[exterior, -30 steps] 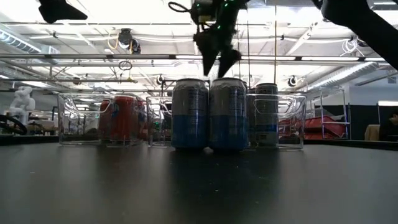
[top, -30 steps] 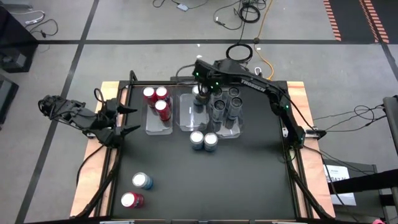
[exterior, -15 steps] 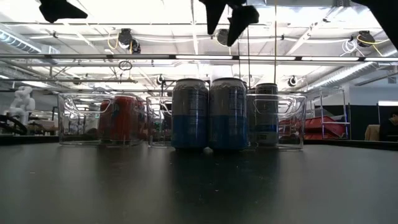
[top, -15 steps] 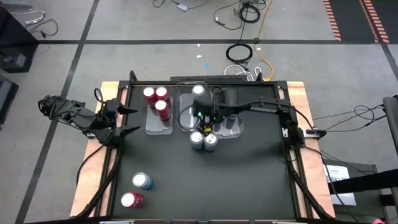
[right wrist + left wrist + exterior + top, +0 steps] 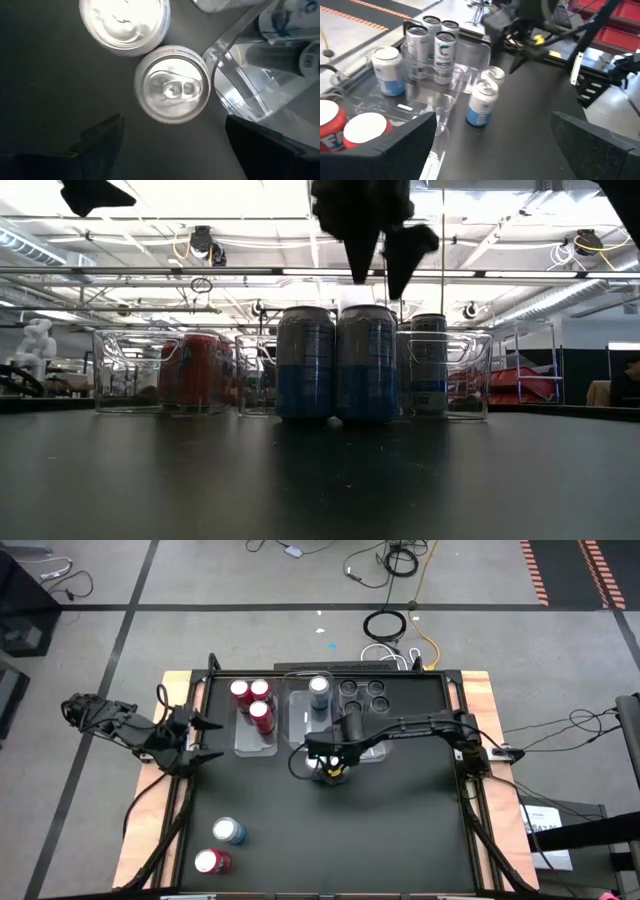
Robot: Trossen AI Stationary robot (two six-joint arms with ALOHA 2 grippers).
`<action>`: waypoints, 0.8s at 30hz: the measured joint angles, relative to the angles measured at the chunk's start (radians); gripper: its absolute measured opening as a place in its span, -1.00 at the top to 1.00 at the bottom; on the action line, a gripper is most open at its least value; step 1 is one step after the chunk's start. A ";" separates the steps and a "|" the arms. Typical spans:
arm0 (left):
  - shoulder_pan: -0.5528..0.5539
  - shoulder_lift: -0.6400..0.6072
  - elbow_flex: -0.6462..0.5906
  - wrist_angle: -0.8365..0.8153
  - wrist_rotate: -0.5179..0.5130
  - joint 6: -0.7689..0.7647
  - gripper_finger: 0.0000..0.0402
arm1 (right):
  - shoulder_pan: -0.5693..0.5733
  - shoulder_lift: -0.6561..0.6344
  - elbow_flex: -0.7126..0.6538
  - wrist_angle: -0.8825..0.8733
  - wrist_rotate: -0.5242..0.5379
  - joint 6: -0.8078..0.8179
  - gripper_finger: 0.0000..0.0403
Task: Sort soda cans
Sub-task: Put the blue and white soda can into the middle transparent bin
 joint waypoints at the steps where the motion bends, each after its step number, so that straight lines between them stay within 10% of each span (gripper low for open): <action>1: 0.000 0.000 0.000 0.000 0.009 0.000 -0.99 | -0.004 0.000 -0.024 0.014 -0.001 -0.004 -0.68; 24: 0.000 0.020 0.000 0.002 0.009 -0.030 -0.99 | -0.053 0.004 -0.152 0.210 -0.052 -0.131 -0.65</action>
